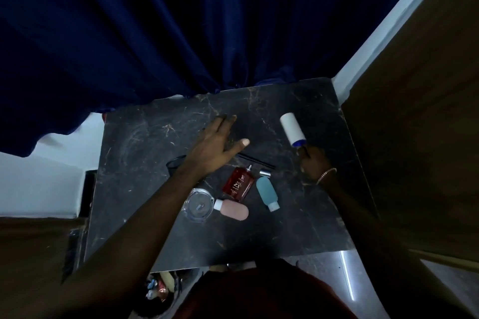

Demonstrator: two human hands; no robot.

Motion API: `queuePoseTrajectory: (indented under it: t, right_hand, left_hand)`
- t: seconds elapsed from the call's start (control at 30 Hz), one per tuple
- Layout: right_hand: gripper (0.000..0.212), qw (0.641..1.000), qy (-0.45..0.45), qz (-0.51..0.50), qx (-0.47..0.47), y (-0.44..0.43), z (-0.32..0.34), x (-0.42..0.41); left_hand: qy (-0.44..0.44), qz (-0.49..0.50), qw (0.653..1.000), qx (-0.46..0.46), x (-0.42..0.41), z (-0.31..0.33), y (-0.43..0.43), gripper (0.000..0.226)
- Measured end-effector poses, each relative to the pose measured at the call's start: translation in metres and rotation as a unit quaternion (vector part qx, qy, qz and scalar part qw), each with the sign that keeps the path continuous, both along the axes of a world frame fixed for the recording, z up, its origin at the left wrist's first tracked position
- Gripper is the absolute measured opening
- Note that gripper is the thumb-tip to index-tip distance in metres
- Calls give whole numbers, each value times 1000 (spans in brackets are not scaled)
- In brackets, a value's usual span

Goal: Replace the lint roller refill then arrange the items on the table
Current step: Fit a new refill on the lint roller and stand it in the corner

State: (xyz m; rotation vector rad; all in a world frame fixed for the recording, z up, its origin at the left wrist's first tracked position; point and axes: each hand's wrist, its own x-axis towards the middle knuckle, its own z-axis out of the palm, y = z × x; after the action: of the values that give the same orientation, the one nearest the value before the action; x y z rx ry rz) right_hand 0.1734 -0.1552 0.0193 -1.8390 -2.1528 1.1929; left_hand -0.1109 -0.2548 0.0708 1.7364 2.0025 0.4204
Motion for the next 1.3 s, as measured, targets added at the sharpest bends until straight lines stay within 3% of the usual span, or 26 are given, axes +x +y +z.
queuePoseTrajectory:
  t: [0.1, 0.3, 0.6, 0.73, 0.83, 1.1, 1.3]
  right_hand:
    - [43, 997, -31, -69, 35, 32, -19, -1]
    - [42, 986, -102, -85, 103, 91, -32, 1]
    - [50, 960, -188, -116, 174, 119, -52, 2]
    - [50, 960, -223, -59, 157, 118, -55, -14]
    - [49, 957, -251, 45, 142, 107, -57, -42]
    - [37, 904, -277, 260, 195, 54, -56, -112]
    - [33, 894, -243, 315, 207, 37, -60, -120]
  left_hand:
    - [49, 8, 999, -3, -5, -5, 9, 94]
    - [136, 33, 990, -24, -15, -17, 18, 100]
    - [144, 36, 988, -47, -28, -36, 20, 101]
    - [137, 33, 989, -44, -35, -33, 20, 102]
    - [136, 33, 989, -48, -41, -30, 21, 101]
    - [141, 33, 988, -45, -56, -23, 15, 97]
    - [142, 31, 988, -57, -56, -26, 14, 98]
